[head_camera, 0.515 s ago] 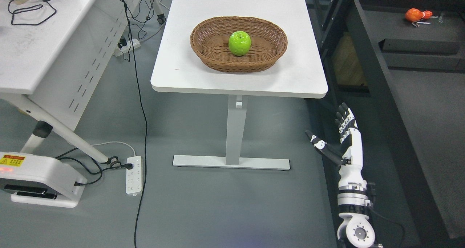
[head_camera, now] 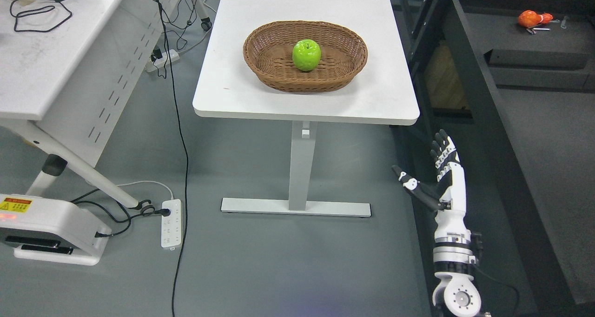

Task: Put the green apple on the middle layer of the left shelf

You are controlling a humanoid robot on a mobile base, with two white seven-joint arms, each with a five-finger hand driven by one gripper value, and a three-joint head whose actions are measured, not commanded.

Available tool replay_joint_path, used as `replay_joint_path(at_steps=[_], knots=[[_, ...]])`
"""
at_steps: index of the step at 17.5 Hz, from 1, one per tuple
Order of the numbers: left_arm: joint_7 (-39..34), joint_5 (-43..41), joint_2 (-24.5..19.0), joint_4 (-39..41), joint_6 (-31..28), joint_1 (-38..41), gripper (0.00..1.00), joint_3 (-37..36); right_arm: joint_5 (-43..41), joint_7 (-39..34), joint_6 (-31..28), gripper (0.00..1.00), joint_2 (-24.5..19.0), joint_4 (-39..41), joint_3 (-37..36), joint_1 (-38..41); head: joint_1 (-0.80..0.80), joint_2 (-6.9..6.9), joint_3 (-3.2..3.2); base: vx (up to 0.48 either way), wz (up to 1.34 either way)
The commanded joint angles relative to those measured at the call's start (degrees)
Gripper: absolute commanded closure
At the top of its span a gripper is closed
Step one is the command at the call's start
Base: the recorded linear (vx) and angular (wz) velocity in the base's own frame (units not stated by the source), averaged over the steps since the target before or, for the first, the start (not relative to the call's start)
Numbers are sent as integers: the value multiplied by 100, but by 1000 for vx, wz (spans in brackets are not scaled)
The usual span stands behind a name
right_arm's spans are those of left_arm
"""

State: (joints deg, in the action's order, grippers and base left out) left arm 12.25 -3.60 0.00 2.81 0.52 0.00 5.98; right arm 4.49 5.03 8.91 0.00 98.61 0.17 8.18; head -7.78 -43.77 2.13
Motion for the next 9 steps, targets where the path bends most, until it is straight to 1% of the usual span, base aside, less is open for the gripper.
replay_joint_path(at_steps=[1, 4, 5, 6, 7, 8, 9], knots=[[-4, 0, -100, 0, 1, 53, 0, 0, -18, -20, 41, 0, 100, -34, -96, 0, 0, 0, 0, 0, 0], [-4, 0, -100, 0, 1, 53, 0, 0, 122, 6, -3, 0, 100, -87, -87, -35, 0, 0, 0, 0, 0], [5, 0, -100, 0, 1, 53, 0, 0, 332, 33, -12, 0, 100, -139, -87, -44, 0, 0, 0, 0, 0], [5, 0, -100, 0, 1, 53, 0, 0, 882, 94, -20, 0, 100, -149, -87, -79, 0, 0, 0, 0, 0], [-3, 0, -100, 0, 1, 53, 0, 0, 1610, 182, -73, 0, 100, -149, -78, -149, 0, 0, 0, 0, 0], [-4, 0, -100, 0, 1, 53, 0, 0, 2504, 261, -300, 4, 100, -149, -43, -237, 0, 0, 0, 0, 0], [-4, 0, -100, 0, 1, 53, 0, 0, 3270, 261, -563, 3, 100, -149, 88, -298, 0, 0, 0, 0, 0]])
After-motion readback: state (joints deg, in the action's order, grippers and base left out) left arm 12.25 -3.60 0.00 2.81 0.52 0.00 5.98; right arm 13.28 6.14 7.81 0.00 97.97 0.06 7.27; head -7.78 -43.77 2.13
